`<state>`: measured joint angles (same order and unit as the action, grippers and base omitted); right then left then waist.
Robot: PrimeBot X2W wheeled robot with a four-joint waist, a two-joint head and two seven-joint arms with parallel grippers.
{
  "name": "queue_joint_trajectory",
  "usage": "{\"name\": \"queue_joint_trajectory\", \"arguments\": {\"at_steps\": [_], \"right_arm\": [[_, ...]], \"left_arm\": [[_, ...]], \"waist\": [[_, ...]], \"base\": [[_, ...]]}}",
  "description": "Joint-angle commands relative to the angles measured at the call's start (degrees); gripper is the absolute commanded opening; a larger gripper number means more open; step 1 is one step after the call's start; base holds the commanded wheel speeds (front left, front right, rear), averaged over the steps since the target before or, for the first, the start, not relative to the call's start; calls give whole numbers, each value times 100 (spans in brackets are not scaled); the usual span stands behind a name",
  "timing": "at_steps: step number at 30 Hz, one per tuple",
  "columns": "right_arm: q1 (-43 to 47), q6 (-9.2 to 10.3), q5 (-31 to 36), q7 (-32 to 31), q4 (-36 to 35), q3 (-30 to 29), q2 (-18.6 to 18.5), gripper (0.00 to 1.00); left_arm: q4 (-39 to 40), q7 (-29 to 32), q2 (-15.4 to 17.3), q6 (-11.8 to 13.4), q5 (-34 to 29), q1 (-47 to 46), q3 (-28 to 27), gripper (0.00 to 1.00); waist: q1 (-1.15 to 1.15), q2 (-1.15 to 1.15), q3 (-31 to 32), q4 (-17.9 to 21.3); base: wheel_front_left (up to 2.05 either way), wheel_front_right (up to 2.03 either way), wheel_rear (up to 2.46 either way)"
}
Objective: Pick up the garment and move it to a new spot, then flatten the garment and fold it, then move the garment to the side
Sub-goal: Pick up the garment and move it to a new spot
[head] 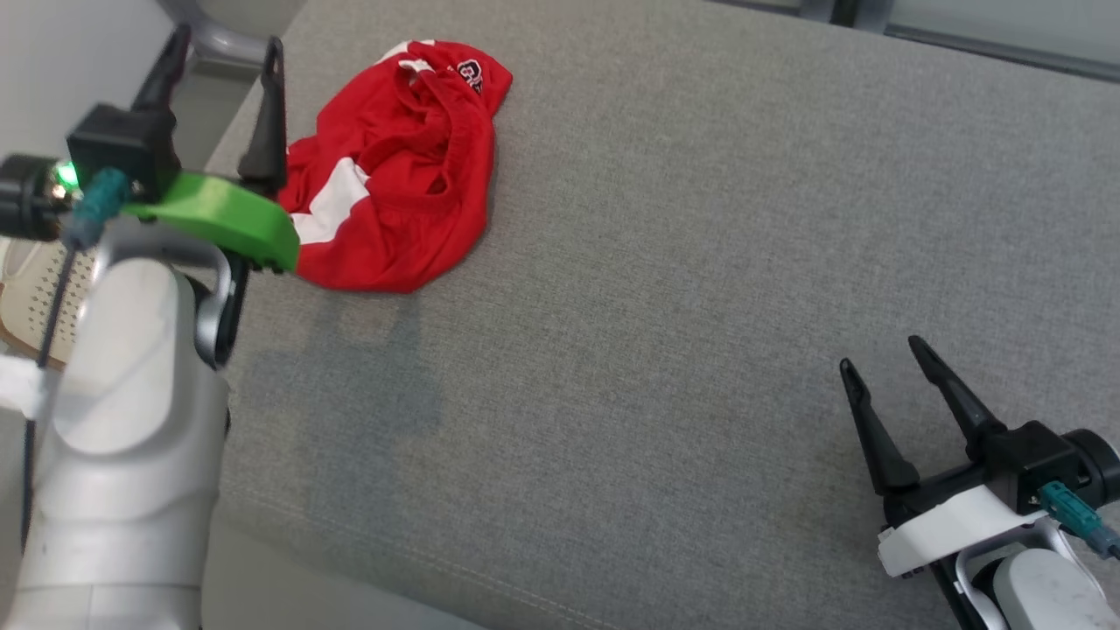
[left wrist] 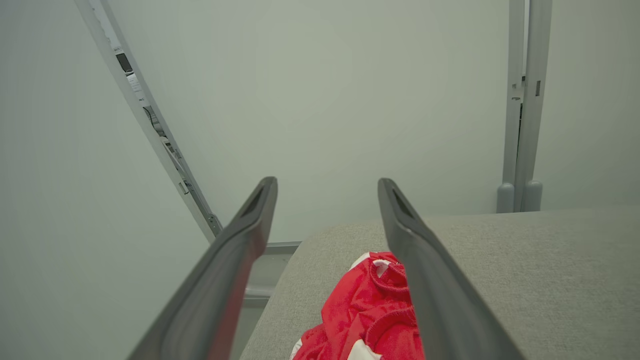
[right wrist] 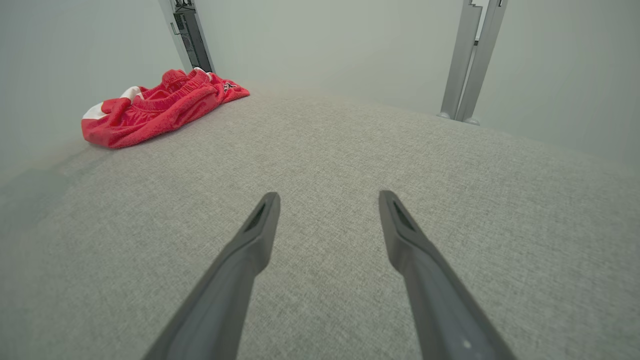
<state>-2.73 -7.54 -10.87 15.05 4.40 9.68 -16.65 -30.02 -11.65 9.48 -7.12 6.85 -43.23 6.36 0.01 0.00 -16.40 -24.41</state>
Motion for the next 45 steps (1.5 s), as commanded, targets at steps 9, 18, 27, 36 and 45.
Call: {"name": "queue_joint_trajectory", "arguments": {"at_steps": [9, 18, 27, 36, 45], "right_arm": [[-294, 11, -29, 17, -413, -179, -302, 100], [-316, 11, 34, 14, -788, -352, -459, 100], [-428, 12, 81, -4, -936, -361, -384, 100], [-619, 18, 70, -7, -957, -347, -383, 100], [-820, 17, 70, -9, -1256, -478, -299, 100]], "left_arm": [[-1908, 1234, 404, -32, 1758, -1879, 535, 100], [-2426, 1871, 737, -34, 3143, -2412, 1009, 100], [-3026, 1833, 837, -34, 3380, -2652, 1607, 100], [-3410, 1715, 934, -35, 3685, -2700, 1816, 100], [-3199, 836, 1151, -34, 3823, -2742, 2026, 0]], "waist": [[-1, 0, -1348, 680], [-1, 0, -1810, 894], [-1, 0, -2119, 1014], [-1, 0, -2277, 1225], [-1, 0, -2212, 1277]], "base": [[0, 0, 0], [0, 0, 0], [0, 0, 0], [0, 0, 0], [0, 0, 0]]}}
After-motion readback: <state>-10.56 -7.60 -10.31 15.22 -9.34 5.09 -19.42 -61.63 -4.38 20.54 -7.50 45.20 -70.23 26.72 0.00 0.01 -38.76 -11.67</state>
